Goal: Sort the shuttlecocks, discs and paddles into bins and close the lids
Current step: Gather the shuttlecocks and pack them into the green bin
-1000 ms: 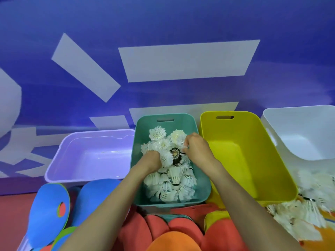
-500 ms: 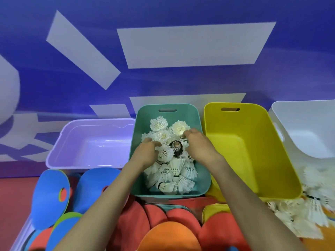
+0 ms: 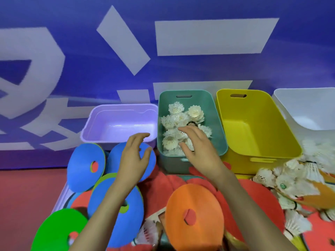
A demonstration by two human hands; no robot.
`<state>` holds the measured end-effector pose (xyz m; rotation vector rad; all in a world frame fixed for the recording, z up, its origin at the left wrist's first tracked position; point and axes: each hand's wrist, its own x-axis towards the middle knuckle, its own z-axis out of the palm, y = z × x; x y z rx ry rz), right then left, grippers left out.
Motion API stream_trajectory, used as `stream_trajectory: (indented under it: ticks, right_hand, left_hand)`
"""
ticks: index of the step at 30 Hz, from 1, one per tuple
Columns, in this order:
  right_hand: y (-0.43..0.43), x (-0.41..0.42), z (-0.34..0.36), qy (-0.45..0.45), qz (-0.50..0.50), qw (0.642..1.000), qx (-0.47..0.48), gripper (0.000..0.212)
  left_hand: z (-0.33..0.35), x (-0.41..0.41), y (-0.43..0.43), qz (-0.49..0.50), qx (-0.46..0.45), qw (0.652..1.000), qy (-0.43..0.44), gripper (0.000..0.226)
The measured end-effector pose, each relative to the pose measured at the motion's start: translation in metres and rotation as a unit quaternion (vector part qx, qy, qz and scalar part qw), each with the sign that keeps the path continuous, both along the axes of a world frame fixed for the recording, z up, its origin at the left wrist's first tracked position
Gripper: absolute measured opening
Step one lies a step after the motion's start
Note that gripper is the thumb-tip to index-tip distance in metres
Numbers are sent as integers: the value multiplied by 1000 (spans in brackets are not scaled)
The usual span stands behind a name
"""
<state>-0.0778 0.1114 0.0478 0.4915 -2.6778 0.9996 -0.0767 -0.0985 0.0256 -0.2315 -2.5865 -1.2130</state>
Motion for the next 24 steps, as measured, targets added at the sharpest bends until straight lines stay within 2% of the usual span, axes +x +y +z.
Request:
stream_trajectory:
  ticks: [5, 10, 18, 24]
  right_hand:
    - [-53, 57, -17, -12, -6, 1000, -27, 39]
    - [-89, 112, -49, -75, -29, 997, 2, 38]
    - [-111, 176, -93, -250, -33, 964, 81, 25]
    - [-127, 194, -126, -270, -68, 957, 85, 31]
  left_hand:
    - [-16, 61, -48, -22, 19, 999, -18, 35]
    - [-53, 115, -83, -61, -25, 995, -80, 32]
    - [-97, 169, -92, -136, -87, 973, -163, 38]
    - [-109, 185, -84, -142, -83, 973, -161, 36]
